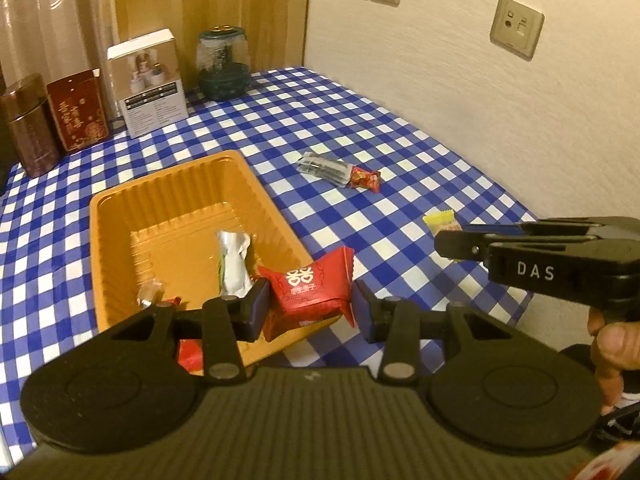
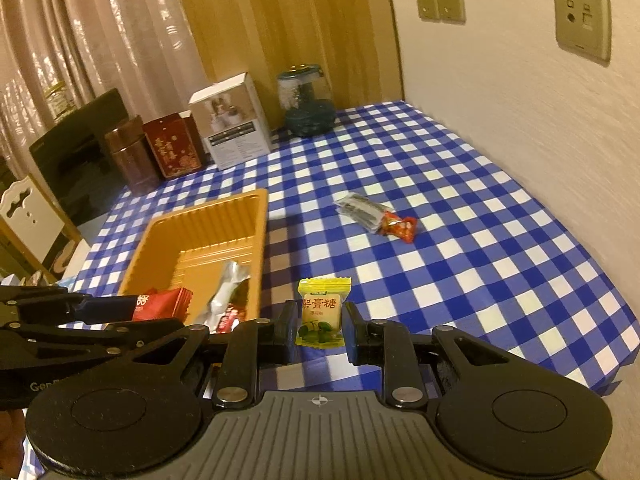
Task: Organize snacks
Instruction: 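Carry the red packet and yellow-green candy over the orange tray with both tools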
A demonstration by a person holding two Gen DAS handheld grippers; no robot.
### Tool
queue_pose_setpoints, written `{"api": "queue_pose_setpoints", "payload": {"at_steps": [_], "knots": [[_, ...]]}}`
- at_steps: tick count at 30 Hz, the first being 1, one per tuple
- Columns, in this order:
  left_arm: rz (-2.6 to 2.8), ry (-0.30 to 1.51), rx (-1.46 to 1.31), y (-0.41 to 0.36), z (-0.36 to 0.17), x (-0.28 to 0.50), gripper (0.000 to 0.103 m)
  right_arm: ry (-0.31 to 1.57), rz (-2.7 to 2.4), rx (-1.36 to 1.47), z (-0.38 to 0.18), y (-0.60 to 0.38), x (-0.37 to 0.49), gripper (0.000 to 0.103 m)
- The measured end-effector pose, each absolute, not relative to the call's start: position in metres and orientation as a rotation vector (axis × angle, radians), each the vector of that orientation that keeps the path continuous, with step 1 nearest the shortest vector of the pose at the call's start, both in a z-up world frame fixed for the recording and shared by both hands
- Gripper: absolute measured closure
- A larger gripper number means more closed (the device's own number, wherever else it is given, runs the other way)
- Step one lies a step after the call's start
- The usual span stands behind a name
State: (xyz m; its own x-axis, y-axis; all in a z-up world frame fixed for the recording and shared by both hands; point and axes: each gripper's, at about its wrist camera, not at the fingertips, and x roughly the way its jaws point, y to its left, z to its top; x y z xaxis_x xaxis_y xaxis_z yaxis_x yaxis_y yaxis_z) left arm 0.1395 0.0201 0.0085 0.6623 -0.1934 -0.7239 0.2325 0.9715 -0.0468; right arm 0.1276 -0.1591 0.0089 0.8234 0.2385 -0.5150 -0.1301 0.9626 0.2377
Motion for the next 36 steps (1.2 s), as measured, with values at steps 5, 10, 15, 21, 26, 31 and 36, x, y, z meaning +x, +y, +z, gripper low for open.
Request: {"api": "queue_pose_setpoints", "payload": {"at_steps": [5,10,15,21,26,31,36], "knots": [[-0.223,0.811,0.050,0.028,0.010,0.131,0.063,0.572,0.218,0.182,0.011,-0.149,0.124,0.079],[-0.210,0.809,0.049,0.035,0.012,0.127,0.063,0.574,0.238,0.165,0.012,-0.140,0.123,0.079],[-0.204,0.808,0.056,0.039,0.014,0.124,0.063,0.574,0.253,0.152,0.013,-0.131,0.123,0.079],[-0.194,0.812,0.057,0.045,0.013,0.122,0.063,0.576,0.270,0.132,0.014,-0.122,0.123,0.079],[-0.184,0.814,0.053,0.053,0.011,0.120,0.063,0.582,0.284,0.118,0.013,-0.114,0.125,0.079],[-0.167,0.818,0.043,0.064,0.009,0.120,0.063,0.587,0.300,0.105,0.011,-0.104,0.129,0.079],[-0.145,0.817,0.037,0.074,0.008,0.122,0.063,0.593,0.314,0.095,0.009,-0.095,0.135,0.079]]}}
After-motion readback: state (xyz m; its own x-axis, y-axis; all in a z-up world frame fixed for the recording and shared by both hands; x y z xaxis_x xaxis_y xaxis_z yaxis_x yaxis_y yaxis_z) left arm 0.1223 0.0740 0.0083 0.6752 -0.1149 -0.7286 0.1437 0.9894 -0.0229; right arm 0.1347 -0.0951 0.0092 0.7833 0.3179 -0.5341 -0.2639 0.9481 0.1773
